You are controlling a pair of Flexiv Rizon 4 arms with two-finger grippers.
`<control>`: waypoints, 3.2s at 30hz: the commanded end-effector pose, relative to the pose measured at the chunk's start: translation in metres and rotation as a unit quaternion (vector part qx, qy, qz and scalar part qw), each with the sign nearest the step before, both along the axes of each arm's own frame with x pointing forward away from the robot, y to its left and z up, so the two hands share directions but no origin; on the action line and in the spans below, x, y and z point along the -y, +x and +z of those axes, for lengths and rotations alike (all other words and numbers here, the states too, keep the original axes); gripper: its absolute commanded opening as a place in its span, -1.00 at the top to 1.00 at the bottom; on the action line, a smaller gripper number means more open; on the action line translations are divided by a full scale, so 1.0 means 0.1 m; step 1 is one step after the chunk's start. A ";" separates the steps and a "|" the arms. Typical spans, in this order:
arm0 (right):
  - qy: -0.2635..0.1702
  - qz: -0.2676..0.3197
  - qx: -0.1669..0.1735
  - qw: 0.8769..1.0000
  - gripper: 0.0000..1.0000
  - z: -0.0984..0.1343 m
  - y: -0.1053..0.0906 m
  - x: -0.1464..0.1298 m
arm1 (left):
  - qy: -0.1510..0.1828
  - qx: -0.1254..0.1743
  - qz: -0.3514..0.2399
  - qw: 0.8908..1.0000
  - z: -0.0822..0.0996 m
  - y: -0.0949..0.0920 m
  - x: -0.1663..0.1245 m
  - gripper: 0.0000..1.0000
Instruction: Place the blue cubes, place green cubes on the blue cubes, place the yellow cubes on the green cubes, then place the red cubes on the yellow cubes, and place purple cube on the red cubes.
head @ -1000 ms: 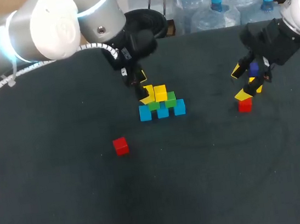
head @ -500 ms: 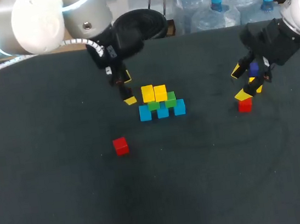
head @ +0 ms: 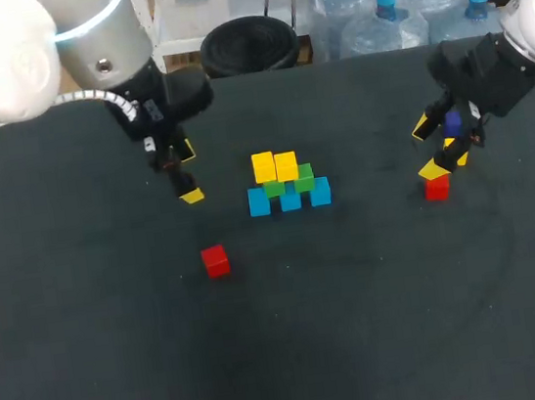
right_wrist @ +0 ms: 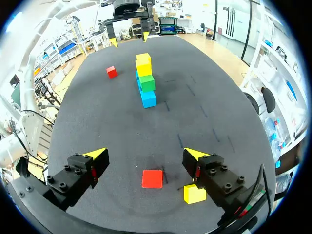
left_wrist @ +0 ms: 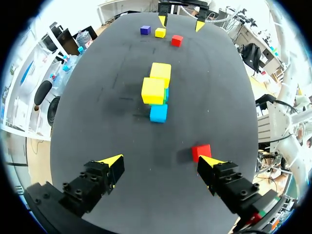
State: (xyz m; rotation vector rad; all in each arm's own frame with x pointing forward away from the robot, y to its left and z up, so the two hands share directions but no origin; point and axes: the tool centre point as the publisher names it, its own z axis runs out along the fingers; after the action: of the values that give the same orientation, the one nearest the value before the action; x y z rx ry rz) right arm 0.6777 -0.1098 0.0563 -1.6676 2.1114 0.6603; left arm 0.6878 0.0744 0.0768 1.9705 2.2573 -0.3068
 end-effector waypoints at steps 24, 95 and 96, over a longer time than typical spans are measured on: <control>0.001 0.001 0.000 1.000 -1.00 -0.01 0.00 0.00 | -0.035 0.037 -0.006 0.999 -0.01 -0.13 -0.38 -1.00; -0.048 0.025 0.000 0.999 -1.00 -0.46 0.45 0.78 | -0.035 0.037 -0.006 0.999 -0.01 -0.13 -0.38 -1.00; -0.048 0.024 0.000 0.999 -1.00 -0.46 0.45 0.78 | -0.035 0.037 -0.006 0.999 -0.01 -0.13 -0.38 -1.00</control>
State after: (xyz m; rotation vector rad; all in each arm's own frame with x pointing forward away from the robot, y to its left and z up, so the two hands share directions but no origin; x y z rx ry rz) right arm 0.7191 -0.1867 0.0117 -1.7711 2.1435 0.5635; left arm 0.6746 0.1121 0.0761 1.9274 2.1638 -0.3039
